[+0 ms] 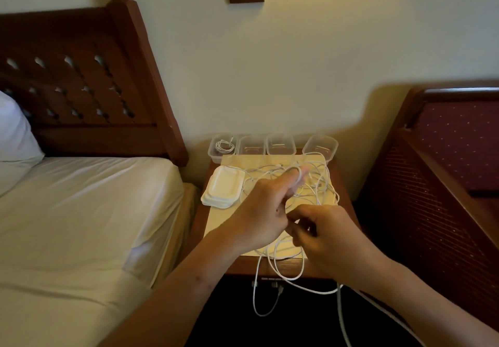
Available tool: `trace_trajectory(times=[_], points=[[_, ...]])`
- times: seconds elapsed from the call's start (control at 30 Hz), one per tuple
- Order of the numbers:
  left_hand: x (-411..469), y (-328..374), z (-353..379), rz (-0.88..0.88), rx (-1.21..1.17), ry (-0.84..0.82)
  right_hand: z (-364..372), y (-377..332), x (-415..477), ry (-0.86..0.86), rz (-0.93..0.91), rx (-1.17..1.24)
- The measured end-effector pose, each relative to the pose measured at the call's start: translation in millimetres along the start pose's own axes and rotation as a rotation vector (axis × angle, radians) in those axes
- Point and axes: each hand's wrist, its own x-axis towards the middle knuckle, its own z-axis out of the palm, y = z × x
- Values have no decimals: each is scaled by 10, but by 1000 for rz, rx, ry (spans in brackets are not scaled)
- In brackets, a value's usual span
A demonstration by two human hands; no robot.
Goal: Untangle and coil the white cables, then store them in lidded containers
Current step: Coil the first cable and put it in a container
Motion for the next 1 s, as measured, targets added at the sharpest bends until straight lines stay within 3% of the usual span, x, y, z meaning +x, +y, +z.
trace_trajectory(times=[0.1,0.17,0.37,0.47,0.53,0.6,0.73,0.83,0.93,1.0], points=[[15,9,-66,51,298,-169,-192,-94,-3,-76,102,57],[21,0,-102,71,308,-239,-306,-153,-21,-121,102,91],[-19,18,-249,-123,-326,-388,-640,-155,-31,-257,162,409],[-26,-17,-272,-159,-489,-588,-659,-89,79,-341,213,507],[-46,-74,-277,-234,-646,-627,-623,-61,162,-386,245,575],[-67,-148,-256,-283,-838,-551,-562,-35,253,-366,268,683],[-35,-275,-258,-274,-1143,-191,-377,44,390,-307,430,1079],[49,-314,-351,-216,-1358,43,-204,89,372,-255,440,1292],[178,-339,-437,-222,-1468,203,-4,58,321,-41,350,1239],[264,-381,-488,-255,-1484,300,87,27,289,155,270,1054]])
